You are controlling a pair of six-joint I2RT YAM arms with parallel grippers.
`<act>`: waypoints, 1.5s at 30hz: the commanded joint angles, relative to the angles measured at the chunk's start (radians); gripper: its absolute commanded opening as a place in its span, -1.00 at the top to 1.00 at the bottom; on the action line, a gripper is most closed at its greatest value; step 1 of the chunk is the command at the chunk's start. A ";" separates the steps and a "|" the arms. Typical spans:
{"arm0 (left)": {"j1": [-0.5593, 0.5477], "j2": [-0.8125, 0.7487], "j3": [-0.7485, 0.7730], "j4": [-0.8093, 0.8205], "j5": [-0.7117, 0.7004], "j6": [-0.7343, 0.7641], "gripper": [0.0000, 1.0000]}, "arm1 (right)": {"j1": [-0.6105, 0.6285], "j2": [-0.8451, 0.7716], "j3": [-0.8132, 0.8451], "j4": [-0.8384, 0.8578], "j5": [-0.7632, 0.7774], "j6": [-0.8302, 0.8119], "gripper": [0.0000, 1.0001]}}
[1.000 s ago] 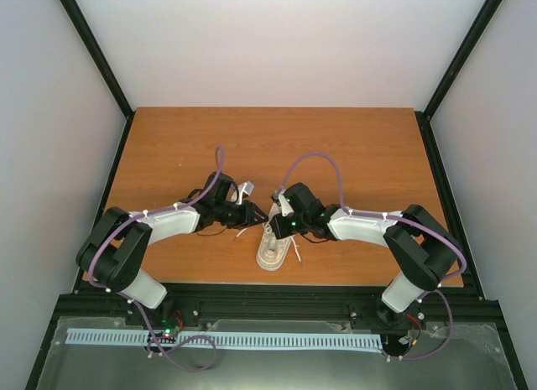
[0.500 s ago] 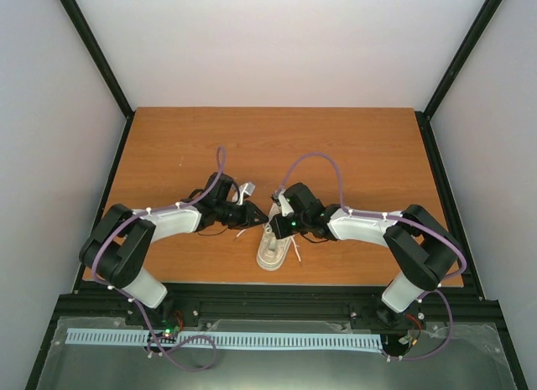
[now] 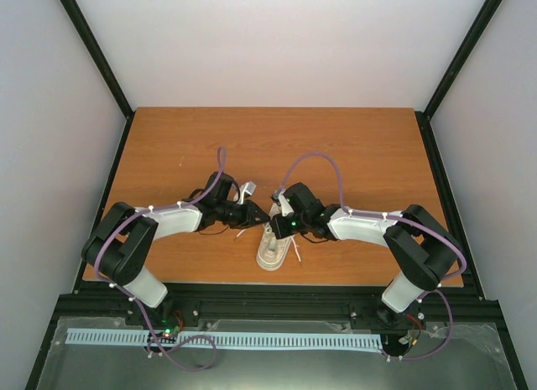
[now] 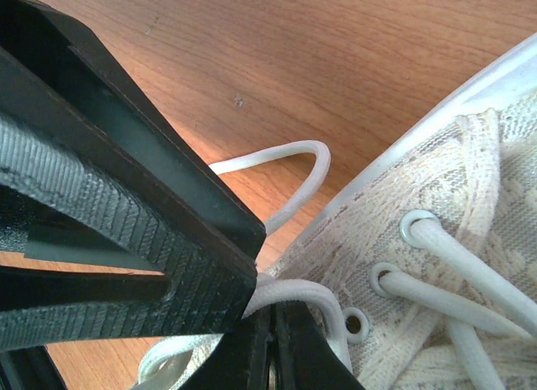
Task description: Tie the shoes
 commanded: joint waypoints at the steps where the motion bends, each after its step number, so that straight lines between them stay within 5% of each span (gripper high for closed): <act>1: 0.003 0.023 0.001 0.061 0.059 -0.028 0.57 | 0.001 0.014 0.014 -0.008 0.029 0.000 0.95; 8: 0.002 0.044 -0.012 0.104 0.082 -0.061 0.60 | 0.001 0.002 0.008 -0.007 0.041 0.003 0.94; 18: -0.004 0.025 -0.019 0.104 0.060 -0.063 0.98 | 0.001 -0.031 -0.012 0.005 0.066 0.018 0.94; 23: -0.004 -0.019 -0.031 0.078 0.001 -0.048 0.98 | -0.001 -0.065 -0.023 -0.025 0.099 0.024 0.94; 31: -0.004 -0.041 -0.039 0.073 -0.027 -0.056 0.98 | -0.003 -0.189 -0.073 -0.031 0.097 -0.008 0.49; 45: -0.004 -0.064 -0.042 0.053 -0.036 -0.052 0.98 | 0.117 -0.237 0.017 -0.073 0.144 -0.215 0.13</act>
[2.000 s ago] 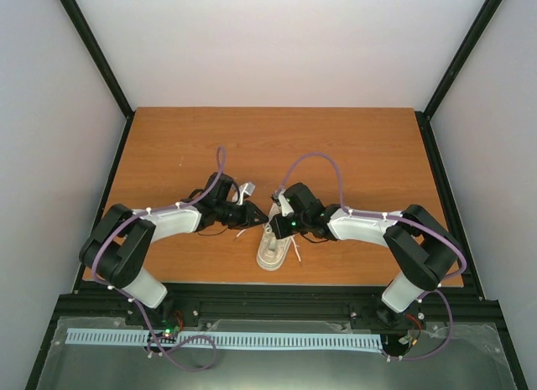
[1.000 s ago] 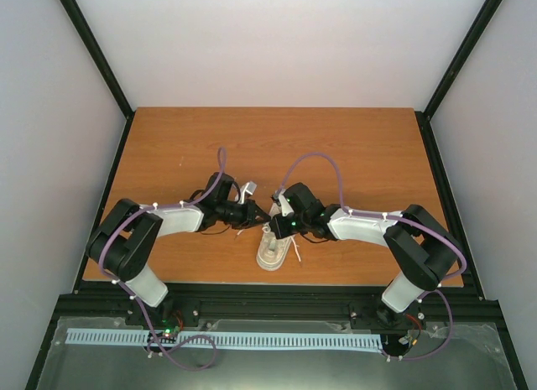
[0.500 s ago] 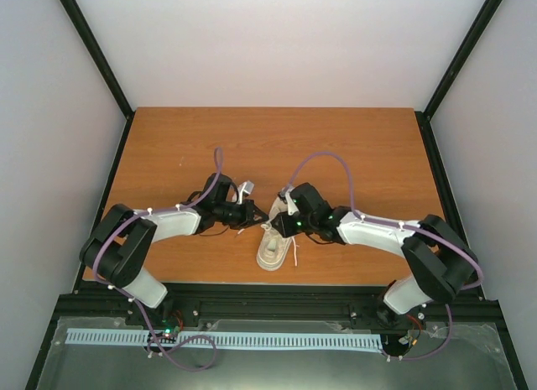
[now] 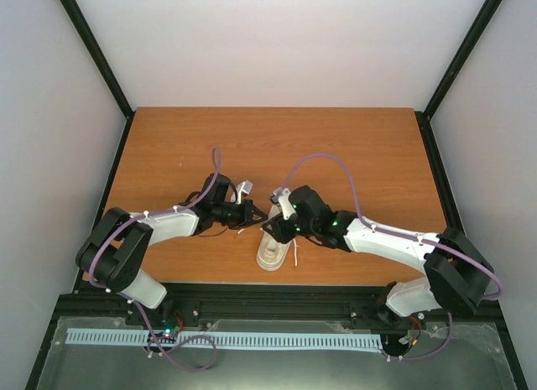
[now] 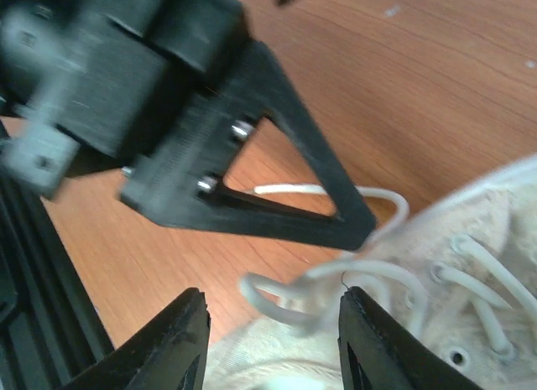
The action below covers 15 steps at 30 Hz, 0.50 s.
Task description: Tie the shoes
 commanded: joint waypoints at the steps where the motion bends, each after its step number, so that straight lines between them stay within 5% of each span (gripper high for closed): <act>1: -0.003 -0.016 0.005 -0.019 -0.009 0.013 0.98 | 0.058 0.011 0.075 -0.028 0.072 -0.119 0.10; 10: -0.003 -0.032 0.000 -0.028 -0.019 0.014 0.98 | 0.107 0.101 0.144 -0.073 0.182 -0.162 0.04; 15: 0.004 -0.086 0.002 -0.084 -0.076 0.051 0.76 | 0.090 0.018 0.072 -0.028 0.222 -0.059 -0.05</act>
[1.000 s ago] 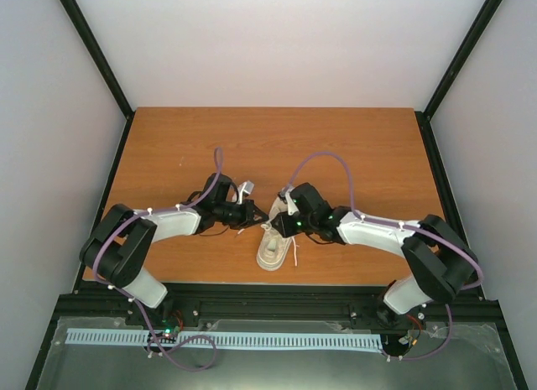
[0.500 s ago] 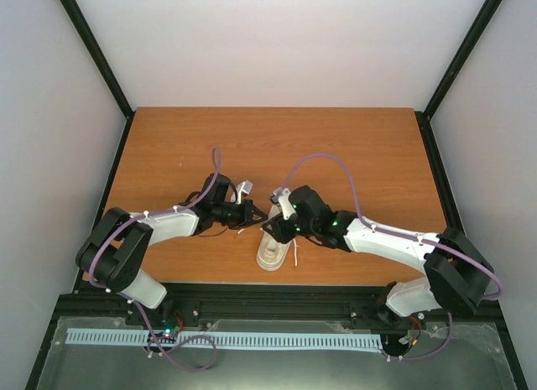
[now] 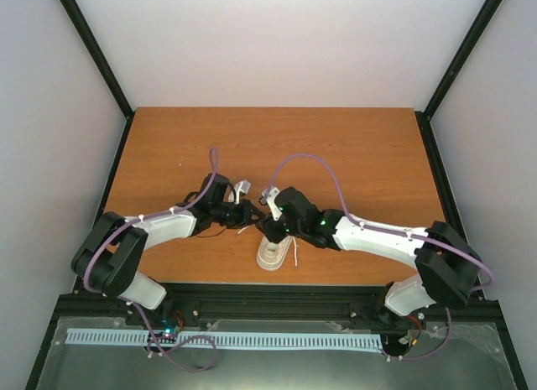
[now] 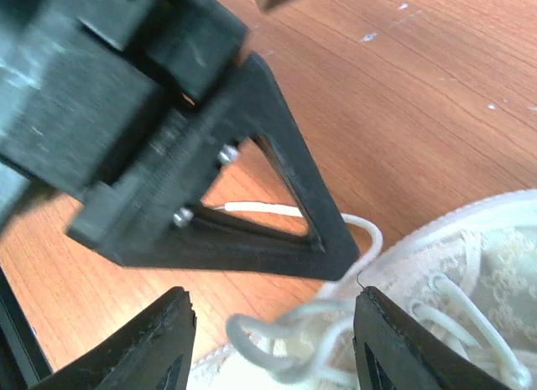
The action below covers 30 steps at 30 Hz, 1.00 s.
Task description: Tie the shoes
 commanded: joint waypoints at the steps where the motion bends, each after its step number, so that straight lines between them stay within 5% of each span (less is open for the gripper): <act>1: 0.008 -0.068 0.004 -0.056 -0.046 0.049 0.68 | -0.031 -0.086 -0.067 0.044 0.028 0.086 -0.05; 8: 0.023 -0.071 0.051 -0.138 0.000 0.152 0.11 | -0.173 -0.139 -0.193 0.129 -0.167 0.162 -0.10; 15: 0.023 0.012 0.105 -0.162 0.105 0.206 -0.07 | -0.186 -0.114 -0.193 0.116 -0.158 0.145 -0.01; 20: 0.022 0.080 0.154 -0.199 0.131 0.231 -0.06 | -0.188 -0.113 -0.201 0.130 -0.148 0.149 -0.01; 30: -0.006 0.122 0.187 -0.238 0.139 0.246 0.38 | -0.196 -0.130 -0.223 0.138 -0.132 0.152 -0.01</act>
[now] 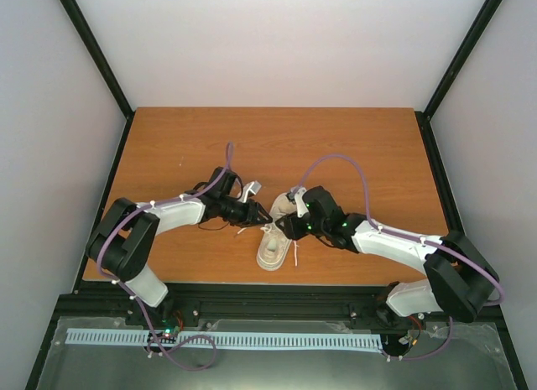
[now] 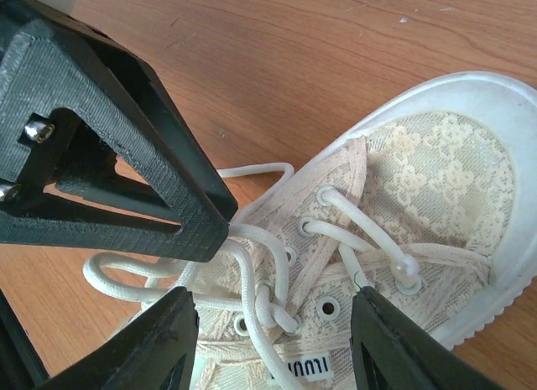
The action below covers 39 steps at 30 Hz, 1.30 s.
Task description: Tie the shoes
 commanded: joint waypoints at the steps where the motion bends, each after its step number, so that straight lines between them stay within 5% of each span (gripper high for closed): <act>1: -0.012 0.014 0.041 -0.032 0.019 0.025 0.42 | -0.011 -0.015 -0.017 0.032 0.012 0.008 -0.01; 10: -0.034 0.009 0.037 -0.035 0.018 0.035 0.78 | -0.022 -0.047 -0.035 0.031 0.020 0.028 -0.22; 15: -0.054 -0.026 0.029 -0.038 -0.008 0.069 0.98 | -0.024 -0.063 -0.024 0.015 0.050 0.188 -0.41; 20: -0.064 -0.108 0.013 -0.049 -0.102 0.104 0.99 | 0.010 -0.043 -0.035 0.071 -0.006 0.361 -0.29; 27: -0.072 -0.171 0.014 -0.096 -0.172 0.166 0.98 | 0.095 0.021 -0.003 0.068 0.046 0.212 0.14; 32: -0.073 -0.168 0.014 -0.101 -0.164 0.181 0.98 | 0.098 0.012 0.000 0.059 0.108 0.153 0.19; 39: -0.075 -0.172 0.014 -0.091 -0.160 0.182 0.98 | 0.095 -0.077 -0.021 0.037 0.141 0.121 -0.01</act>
